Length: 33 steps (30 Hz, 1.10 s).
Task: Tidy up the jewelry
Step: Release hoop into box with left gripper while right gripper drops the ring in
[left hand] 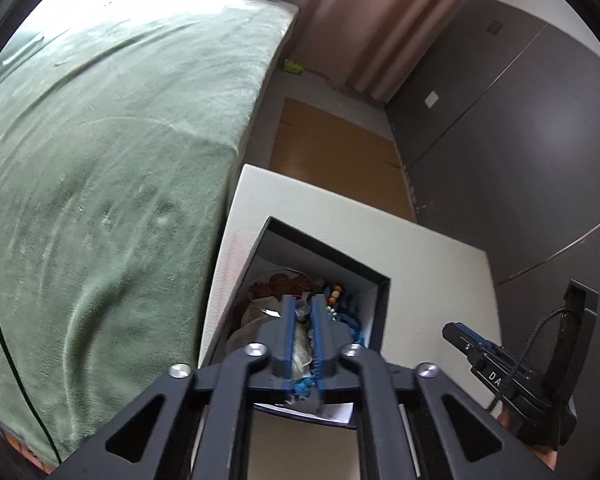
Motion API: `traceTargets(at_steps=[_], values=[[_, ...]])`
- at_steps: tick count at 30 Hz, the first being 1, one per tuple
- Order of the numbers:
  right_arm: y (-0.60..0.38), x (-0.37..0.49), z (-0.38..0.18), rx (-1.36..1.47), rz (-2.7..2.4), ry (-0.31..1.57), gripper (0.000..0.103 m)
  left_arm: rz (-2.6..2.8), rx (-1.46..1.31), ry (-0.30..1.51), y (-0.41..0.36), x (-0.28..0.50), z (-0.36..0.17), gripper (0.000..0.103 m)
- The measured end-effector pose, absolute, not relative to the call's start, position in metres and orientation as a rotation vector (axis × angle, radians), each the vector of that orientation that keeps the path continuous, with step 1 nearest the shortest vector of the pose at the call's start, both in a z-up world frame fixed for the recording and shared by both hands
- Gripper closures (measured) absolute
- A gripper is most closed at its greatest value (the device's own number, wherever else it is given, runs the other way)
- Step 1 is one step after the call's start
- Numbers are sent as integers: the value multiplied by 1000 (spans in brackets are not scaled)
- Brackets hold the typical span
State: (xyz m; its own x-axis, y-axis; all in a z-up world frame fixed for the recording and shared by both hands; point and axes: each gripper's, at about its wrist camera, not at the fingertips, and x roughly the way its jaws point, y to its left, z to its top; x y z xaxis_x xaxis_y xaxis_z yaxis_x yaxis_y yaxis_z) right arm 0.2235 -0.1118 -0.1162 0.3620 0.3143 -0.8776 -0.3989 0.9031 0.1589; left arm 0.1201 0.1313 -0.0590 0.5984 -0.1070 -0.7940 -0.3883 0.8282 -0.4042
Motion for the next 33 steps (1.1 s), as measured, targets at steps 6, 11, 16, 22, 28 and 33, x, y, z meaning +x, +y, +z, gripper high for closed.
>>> traceTargets(at_steps=[6, 11, 16, 22, 28, 33], values=[[-109, 210, -92, 8, 541, 1042, 89, 187, -593, 875, 136, 105, -44, 61], [-93, 197, -81, 70, 626, 1013, 89, 200, -605, 865, 148, 95, -40, 60], [-67, 181, -71, 110, 734, 977, 89, 210, -623, 849, 159, 85, -35, 60], [-37, 172, -70, 181, 842, 962, 89, 231, -647, 814, 175, 73, -28, 46], [-26, 179, -84, 253, 848, 1015, 65, 247, -668, 808, 187, 64, -28, 46], [-36, 180, -81, 243, 805, 1003, 61, 239, -658, 805, 183, 63, -26, 46]])
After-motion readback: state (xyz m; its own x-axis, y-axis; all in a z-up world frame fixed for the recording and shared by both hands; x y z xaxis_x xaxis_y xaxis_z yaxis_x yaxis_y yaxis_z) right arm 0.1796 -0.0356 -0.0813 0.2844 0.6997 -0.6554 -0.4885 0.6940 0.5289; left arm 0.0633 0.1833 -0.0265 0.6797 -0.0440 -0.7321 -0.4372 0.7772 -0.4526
